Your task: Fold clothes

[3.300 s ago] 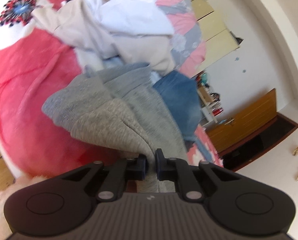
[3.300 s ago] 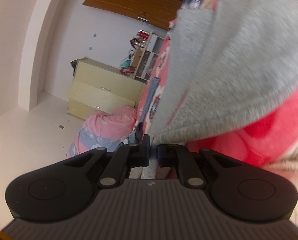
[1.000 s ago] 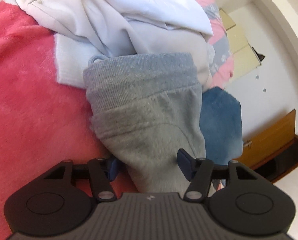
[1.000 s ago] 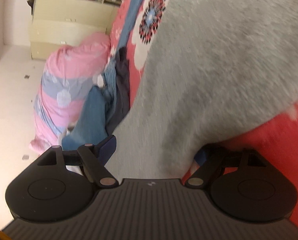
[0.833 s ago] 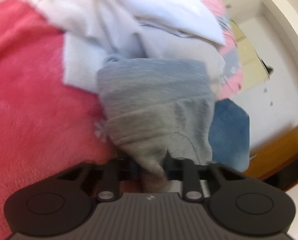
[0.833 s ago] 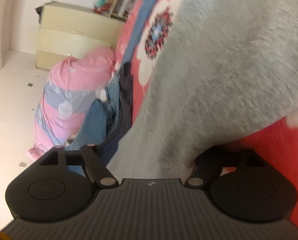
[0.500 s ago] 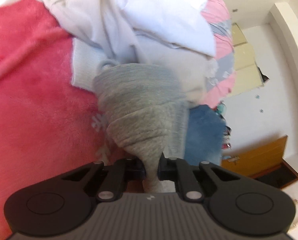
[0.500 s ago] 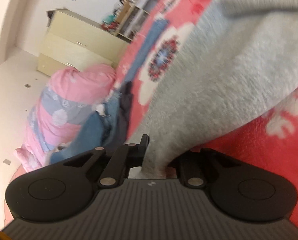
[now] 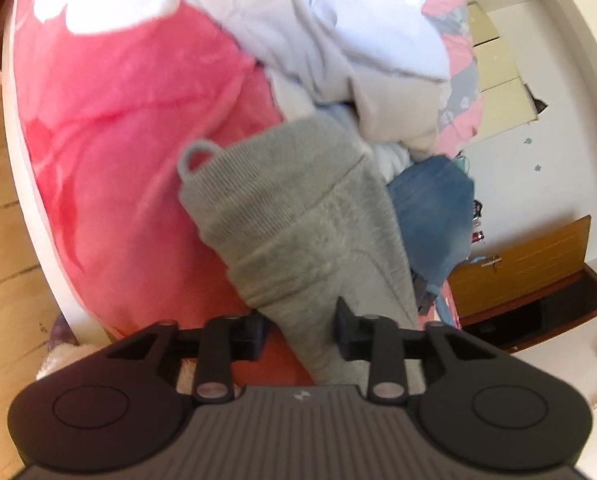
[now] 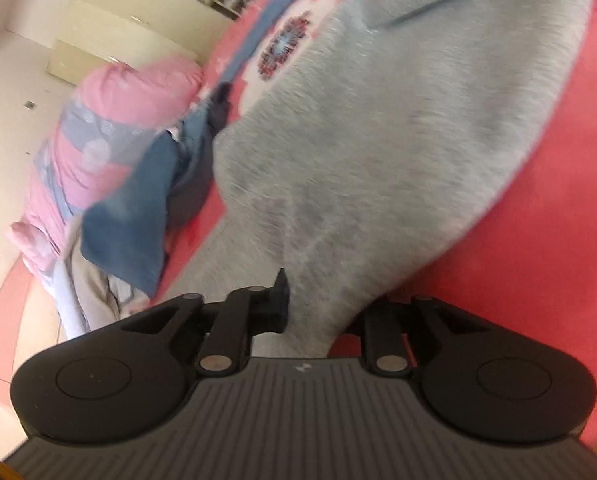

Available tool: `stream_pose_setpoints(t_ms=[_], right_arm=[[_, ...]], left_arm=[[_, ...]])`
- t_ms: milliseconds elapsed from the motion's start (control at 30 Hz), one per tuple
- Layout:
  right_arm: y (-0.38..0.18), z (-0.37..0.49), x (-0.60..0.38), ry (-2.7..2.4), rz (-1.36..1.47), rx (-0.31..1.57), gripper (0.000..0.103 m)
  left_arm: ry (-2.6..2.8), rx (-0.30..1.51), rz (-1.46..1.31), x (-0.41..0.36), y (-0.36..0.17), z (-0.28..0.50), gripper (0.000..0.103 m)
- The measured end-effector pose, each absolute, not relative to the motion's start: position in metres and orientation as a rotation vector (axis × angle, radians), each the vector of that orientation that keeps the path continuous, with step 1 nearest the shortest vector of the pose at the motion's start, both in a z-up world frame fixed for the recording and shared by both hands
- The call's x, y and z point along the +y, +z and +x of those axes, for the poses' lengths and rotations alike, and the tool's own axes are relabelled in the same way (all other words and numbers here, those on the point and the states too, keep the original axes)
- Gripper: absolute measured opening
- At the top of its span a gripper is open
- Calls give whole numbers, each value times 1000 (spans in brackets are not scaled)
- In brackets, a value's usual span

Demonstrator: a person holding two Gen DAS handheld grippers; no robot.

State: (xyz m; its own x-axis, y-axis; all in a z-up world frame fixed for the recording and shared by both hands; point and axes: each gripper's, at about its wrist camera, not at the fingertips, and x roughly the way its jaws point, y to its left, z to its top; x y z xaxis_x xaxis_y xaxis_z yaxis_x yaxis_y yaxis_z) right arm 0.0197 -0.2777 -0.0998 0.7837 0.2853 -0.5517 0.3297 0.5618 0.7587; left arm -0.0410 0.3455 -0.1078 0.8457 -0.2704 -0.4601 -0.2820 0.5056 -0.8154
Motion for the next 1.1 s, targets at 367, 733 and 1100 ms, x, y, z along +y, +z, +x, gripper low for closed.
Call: stream_pose_setpoints(t_ms=[367, 733, 1100], right_arm=[[12, 1, -194, 206, 231, 573, 45], [-14, 183, 57, 873, -358, 553, 48], [-35, 185, 77, 885, -567, 583, 4]], left_arm=[[52, 436, -613, 375, -45, -60, 63], [6, 523, -610, 384, -71, 47, 60], [-45, 364, -516, 366, -57, 42, 8]])
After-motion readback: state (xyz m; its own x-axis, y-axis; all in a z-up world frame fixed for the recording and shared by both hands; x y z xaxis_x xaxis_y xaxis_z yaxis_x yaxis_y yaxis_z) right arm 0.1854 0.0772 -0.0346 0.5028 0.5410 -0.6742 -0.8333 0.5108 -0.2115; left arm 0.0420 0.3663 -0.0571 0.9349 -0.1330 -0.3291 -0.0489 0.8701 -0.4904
